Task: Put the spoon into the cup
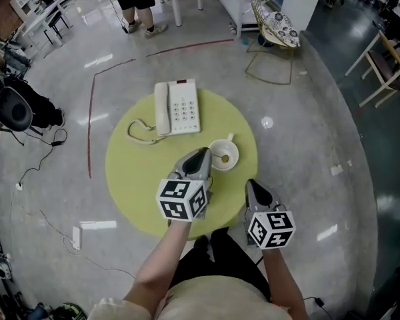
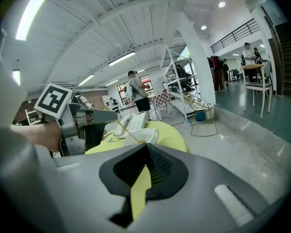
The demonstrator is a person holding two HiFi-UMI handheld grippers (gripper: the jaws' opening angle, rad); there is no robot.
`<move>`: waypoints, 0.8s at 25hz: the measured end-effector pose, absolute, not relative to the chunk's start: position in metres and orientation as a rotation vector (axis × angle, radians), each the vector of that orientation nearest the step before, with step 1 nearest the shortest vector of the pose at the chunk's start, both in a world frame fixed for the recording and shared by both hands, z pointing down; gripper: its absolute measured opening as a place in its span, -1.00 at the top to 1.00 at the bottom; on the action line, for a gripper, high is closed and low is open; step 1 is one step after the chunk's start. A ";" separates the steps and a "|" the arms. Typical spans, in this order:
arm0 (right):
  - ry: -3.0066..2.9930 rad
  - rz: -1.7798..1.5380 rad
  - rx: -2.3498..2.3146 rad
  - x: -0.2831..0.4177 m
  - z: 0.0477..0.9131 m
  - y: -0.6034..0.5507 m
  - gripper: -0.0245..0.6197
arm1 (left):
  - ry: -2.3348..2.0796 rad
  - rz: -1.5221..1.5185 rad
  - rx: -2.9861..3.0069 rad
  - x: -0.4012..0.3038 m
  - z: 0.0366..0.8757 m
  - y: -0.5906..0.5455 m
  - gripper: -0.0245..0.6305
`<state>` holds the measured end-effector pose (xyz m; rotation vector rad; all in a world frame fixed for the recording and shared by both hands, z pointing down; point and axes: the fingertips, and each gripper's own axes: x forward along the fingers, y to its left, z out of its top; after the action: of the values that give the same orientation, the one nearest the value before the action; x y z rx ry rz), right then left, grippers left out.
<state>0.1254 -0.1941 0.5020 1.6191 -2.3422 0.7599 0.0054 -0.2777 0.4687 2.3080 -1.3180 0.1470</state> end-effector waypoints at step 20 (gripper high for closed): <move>-2.327 0.804 1.551 0.126 0.525 -0.212 0.92 | -1.317 0.157 2.176 0.014 0.511 -0.290 0.91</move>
<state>0.1263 -0.2121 0.5249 1.5511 -2.3267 0.8040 0.0139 -0.2902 0.5115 2.1762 -1.3175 0.1573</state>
